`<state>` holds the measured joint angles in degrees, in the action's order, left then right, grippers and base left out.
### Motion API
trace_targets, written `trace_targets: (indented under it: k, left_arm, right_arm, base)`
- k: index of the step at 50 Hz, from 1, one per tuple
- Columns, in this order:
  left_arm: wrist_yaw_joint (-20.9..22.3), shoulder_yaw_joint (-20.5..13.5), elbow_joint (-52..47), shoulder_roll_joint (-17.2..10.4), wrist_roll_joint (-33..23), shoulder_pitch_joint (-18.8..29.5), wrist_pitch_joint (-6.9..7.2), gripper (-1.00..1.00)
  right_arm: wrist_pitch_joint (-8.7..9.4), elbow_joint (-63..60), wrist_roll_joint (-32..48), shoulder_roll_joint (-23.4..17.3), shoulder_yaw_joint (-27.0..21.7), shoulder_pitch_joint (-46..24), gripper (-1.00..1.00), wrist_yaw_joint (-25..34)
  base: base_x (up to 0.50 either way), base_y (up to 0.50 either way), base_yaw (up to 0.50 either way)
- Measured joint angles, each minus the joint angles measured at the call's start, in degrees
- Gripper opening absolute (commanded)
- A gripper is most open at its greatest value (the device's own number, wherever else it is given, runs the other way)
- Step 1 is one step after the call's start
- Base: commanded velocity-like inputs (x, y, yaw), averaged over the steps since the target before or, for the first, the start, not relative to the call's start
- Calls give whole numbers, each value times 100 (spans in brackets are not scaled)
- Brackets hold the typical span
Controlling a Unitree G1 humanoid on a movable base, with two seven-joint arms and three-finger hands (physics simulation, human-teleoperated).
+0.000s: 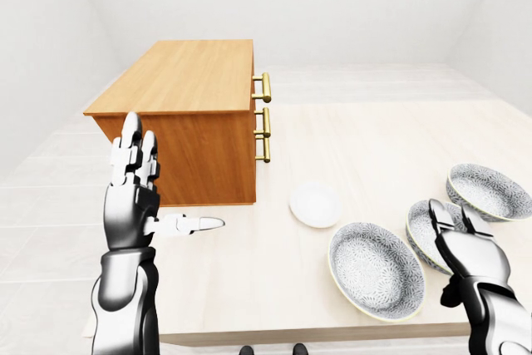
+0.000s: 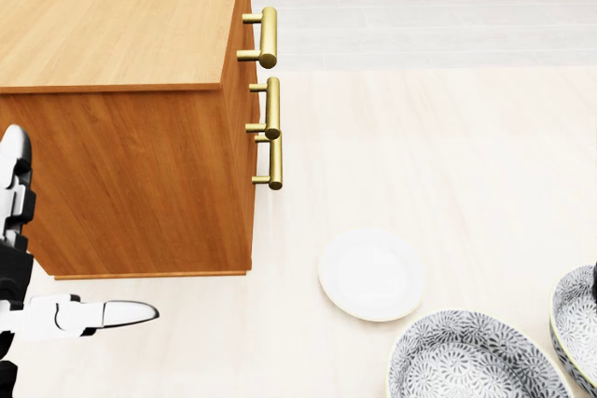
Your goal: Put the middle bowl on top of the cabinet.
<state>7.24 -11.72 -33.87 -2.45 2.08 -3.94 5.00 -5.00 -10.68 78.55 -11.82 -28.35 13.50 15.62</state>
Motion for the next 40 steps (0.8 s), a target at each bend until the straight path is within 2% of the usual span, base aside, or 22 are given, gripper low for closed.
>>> trace_targets:
  k: [36, 37, 38, 40]
  left_arm:
    - [-20, 31, -30, 2, -19, 0, 0, 100]
    - [-21, 32, -35, 1, -20, 0, 0, 100]
    - [-21, 32, -43, 1, -21, -1, 0, 100]
    - [-21, 30, -58, 0, -21, -2, 0, 100]
  right_arm:
    - [0, 800, -227, -199, 151, 15, 100, -466]
    - [0, 805, -235, -204, 153, 17, 95, -471]
    - [0, 809, -244, -208, 154, 19, 82, -474]
    - [0, 811, -258, -216, 156, 22, 40, -479]
  base:
    - [0, 0, 0]
    - [0, 0, 0]
    - [0, 0, 0]
    - [0, 0, 0]
